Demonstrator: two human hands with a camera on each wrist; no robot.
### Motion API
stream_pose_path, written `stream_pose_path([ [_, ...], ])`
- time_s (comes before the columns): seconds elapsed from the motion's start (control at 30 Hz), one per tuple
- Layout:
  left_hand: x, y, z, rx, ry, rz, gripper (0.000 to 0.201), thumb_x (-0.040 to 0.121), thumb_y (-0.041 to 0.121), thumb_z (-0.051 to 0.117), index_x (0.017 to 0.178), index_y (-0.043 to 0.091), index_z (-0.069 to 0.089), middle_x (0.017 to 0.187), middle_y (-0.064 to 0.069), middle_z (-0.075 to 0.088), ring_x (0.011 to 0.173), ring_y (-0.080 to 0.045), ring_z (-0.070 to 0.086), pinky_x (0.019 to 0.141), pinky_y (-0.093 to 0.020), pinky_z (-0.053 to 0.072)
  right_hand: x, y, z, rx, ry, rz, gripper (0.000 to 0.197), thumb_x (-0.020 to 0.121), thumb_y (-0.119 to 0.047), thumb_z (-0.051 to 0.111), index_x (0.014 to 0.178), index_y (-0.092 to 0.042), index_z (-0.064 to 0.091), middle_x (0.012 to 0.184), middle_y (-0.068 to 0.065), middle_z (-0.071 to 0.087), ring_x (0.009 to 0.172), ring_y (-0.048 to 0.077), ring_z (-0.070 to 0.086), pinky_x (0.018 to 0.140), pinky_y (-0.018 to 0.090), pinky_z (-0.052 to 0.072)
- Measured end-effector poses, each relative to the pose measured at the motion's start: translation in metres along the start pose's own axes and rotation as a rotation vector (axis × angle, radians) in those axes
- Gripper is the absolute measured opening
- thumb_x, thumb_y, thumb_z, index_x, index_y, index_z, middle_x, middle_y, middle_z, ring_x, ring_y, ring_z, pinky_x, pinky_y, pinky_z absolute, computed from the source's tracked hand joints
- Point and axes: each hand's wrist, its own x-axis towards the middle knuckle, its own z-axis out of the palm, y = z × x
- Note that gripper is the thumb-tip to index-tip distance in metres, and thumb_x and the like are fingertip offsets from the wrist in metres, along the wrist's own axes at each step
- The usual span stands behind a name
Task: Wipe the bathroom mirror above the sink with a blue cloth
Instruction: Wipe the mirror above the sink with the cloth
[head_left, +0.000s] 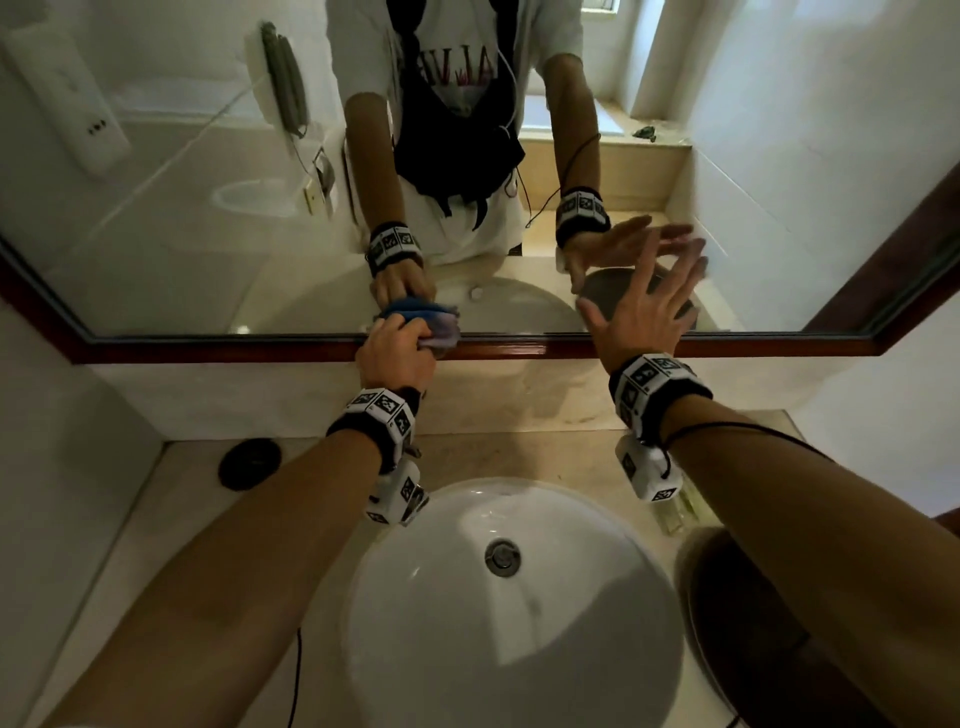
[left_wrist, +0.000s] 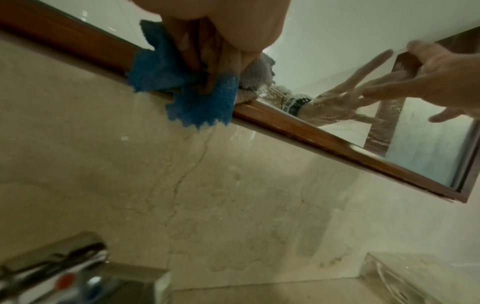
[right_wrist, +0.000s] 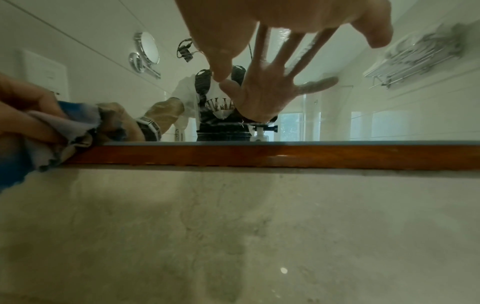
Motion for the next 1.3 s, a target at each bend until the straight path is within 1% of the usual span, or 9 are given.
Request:
stream_pose_path([
  [0.23,-0.005,0.032,0.014,0.021,-0.021,-0.044,0.015,0.067,0.005,0.068,0.080,0.013,0.072,0.080,-0.010,0.062,0.082,-0.034,0.057,0.058,-0.034,0.043,0.014,0.034,0.000,-0.042,0.017,-0.111,0.102,0.082,-0.051,0.067,0.149,-0.042,-0.009,0.159,0.018,-0.013,0.146,0.043,-0.007,0.107,0.071,0.020],
  [0.3,-0.005,0.040,0.018,0.025,-0.047,-0.059,0.015,0.070,0.006,0.067,0.083,0.013,0.073,0.084,-0.011,0.063,0.086,-0.034,0.057,0.061,-0.036,0.044,0.013,0.041,-0.001,-0.083,0.020,-0.146,0.098,0.083,-0.049,0.066,0.149,-0.042,-0.006,0.160,0.017,-0.010,0.147,0.041,-0.005,0.109,0.067,0.018],
  [0.43,-0.008,0.063,0.031,0.017,-0.057,-0.057,0.013,0.070,0.007,0.068,0.081,0.013,0.072,0.083,-0.011,0.063,0.085,-0.034,0.057,0.059,-0.036,0.044,0.014,0.058,-0.007,-0.148,0.026,-0.235,0.094,0.085,-0.036,0.066,0.150,-0.042,-0.001,0.161,0.016,-0.005,0.147,0.039,0.001,0.111,0.061,0.017],
  [0.57,-0.011,0.086,0.042,-0.008,-0.048,-0.054,0.014,0.068,0.006,0.069,0.081,0.011,0.072,0.083,-0.013,0.063,0.086,-0.035,0.058,0.059,-0.038,0.046,0.020,0.077,-0.014,-0.211,0.049,-0.342,0.094,0.083,-0.027,0.067,0.150,-0.040,0.003,0.161,0.014,-0.001,0.147,0.039,0.003,0.109,0.063,0.020],
  [0.73,-0.015,0.116,0.051,-0.008,-0.065,-0.057,0.016,0.072,0.006,0.066,0.087,0.010,0.073,0.090,-0.014,0.064,0.091,-0.036,0.056,0.063,-0.037,0.042,0.028,0.098,-0.020,-0.222,0.030,-0.438,0.093,0.080,-0.017,0.067,0.150,-0.040,0.010,0.162,0.010,0.002,0.147,0.040,0.003,0.110,0.063,0.015],
  [0.87,-0.017,0.139,0.059,0.039,-0.117,-0.055,0.015,0.078,0.011,0.062,0.091,0.013,0.071,0.096,-0.011,0.063,0.099,-0.032,0.053,0.066,-0.036,0.041,0.031,0.111,-0.020,-0.214,0.077,-0.482,0.092,0.076,-0.012,0.069,0.149,-0.037,0.018,0.161,0.011,0.007,0.146,0.040,0.009,0.109,0.062,0.017],
  [1.0,-0.020,0.158,0.068,0.068,-0.146,-0.059,0.015,0.081,0.015,0.060,0.093,0.014,0.070,0.099,-0.010,0.062,0.102,-0.032,0.051,0.067,-0.037,0.042,0.034,0.126,-0.023,-0.204,0.053,-0.488,0.088,0.077,-0.008,0.063,0.149,-0.036,0.022,0.161,0.010,0.007,0.147,0.039,0.007,0.109,0.061,0.016],
  [1.2,-0.024,0.183,0.082,0.082,-0.152,-0.045,0.016,0.081,0.016,0.059,0.093,0.015,0.070,0.098,-0.009,0.063,0.101,-0.030,0.051,0.066,-0.036,0.040,0.039,0.152,-0.024,-0.229,-0.009,-0.459,0.094,0.074,-0.008,0.067,0.149,-0.036,0.020,0.161,0.011,0.004,0.147,0.038,0.006,0.110,0.063,0.014],
  [1.3,-0.026,0.196,0.089,0.089,-0.156,-0.034,0.017,0.081,0.018,0.060,0.095,0.016,0.070,0.099,-0.008,0.063,0.101,-0.029,0.051,0.067,-0.036,0.041,0.039,0.164,-0.024,-0.239,0.003,-0.450,0.092,0.073,-0.009,0.067,0.149,-0.035,0.022,0.160,0.012,0.008,0.147,0.037,0.009,0.110,0.062,0.015],
])
